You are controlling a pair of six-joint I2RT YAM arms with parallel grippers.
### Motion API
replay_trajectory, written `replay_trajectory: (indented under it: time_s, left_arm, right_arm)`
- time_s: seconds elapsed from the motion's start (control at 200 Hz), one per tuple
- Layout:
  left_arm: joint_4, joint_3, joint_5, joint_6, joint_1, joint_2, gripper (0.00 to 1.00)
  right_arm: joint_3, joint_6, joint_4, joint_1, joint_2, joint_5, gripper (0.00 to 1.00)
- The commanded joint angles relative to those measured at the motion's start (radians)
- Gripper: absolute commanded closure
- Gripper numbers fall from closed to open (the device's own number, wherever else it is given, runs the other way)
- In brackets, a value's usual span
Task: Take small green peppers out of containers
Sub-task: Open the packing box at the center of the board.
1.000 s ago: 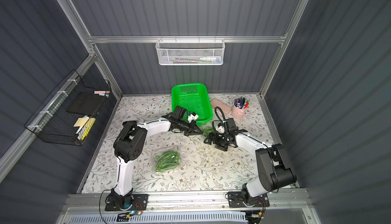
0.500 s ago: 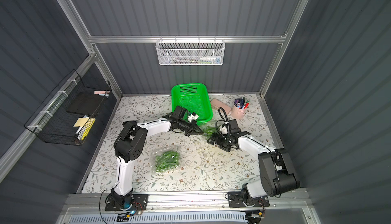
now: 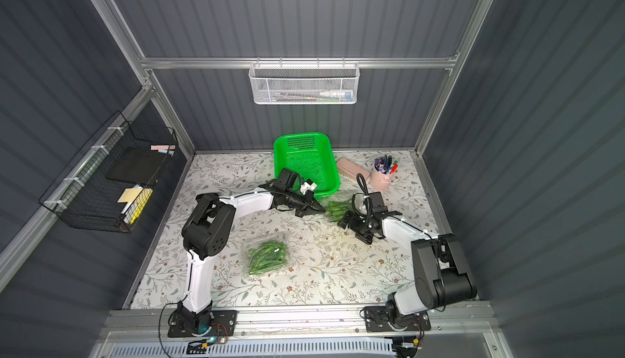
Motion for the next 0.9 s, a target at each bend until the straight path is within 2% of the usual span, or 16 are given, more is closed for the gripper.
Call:
replay_trajectory:
  time_s: [0.0, 0.48, 0.896]
  left_arm:
    - [-0.057, 0.024, -0.016, -0.018, -0.007, -0.022, 1.00]
    - [-0.059, 0.016, -0.023, -0.074, -0.009, -0.029, 1.00]
    - [-0.011, -0.006, -0.015, -0.141, -0.013, -0.040, 1.00]
  right_arm:
    - [-0.023, 0.066, 0.023, -0.021, -0.027, 0.037, 0.06]
    - [-0.131, 0.234, 0.216, -0.106, -0.065, -0.026, 0.06]
    - [-0.188, 0.359, 0.381, -0.115, -0.044, -0.051, 0.06]
